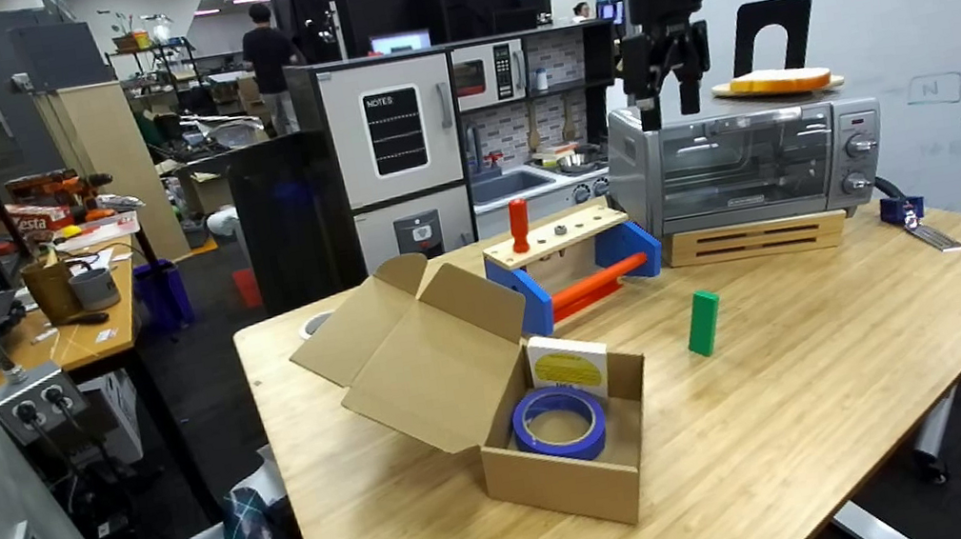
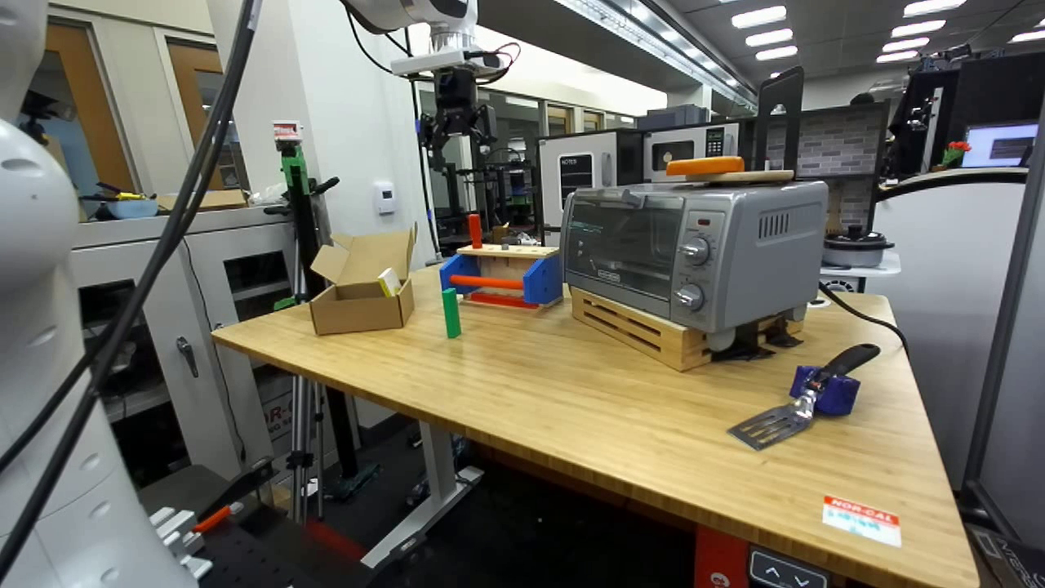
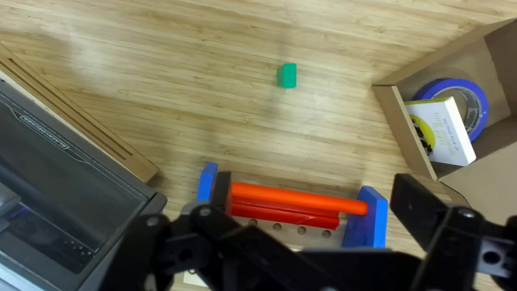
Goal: Pick up the green box and place it in the box
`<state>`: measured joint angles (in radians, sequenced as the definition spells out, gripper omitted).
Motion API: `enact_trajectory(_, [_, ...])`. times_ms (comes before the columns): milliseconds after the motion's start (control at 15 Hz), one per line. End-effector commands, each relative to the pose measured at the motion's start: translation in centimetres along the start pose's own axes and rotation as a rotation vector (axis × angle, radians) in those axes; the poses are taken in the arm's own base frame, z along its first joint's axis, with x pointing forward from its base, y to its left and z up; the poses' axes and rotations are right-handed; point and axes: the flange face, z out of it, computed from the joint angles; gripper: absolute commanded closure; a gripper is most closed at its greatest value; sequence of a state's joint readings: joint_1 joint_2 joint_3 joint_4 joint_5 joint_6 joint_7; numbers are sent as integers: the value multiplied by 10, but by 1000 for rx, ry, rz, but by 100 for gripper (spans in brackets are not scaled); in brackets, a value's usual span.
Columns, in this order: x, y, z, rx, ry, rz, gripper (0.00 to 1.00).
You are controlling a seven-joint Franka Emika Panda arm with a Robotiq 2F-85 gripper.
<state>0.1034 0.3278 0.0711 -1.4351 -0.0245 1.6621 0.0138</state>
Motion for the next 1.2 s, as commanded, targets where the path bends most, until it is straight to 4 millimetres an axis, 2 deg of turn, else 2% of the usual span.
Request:
enact_trajectory(0, [4, 3, 11, 3, 15, 5, 0])
enact_trajectory(600, [7, 2, 58, 61, -46, 8, 0])
enact_trajectory(933, [2, 7, 71, 80, -69, 19, 0])
enact_trajectory(1133, [0, 2, 74, 114, -51, -40, 0])
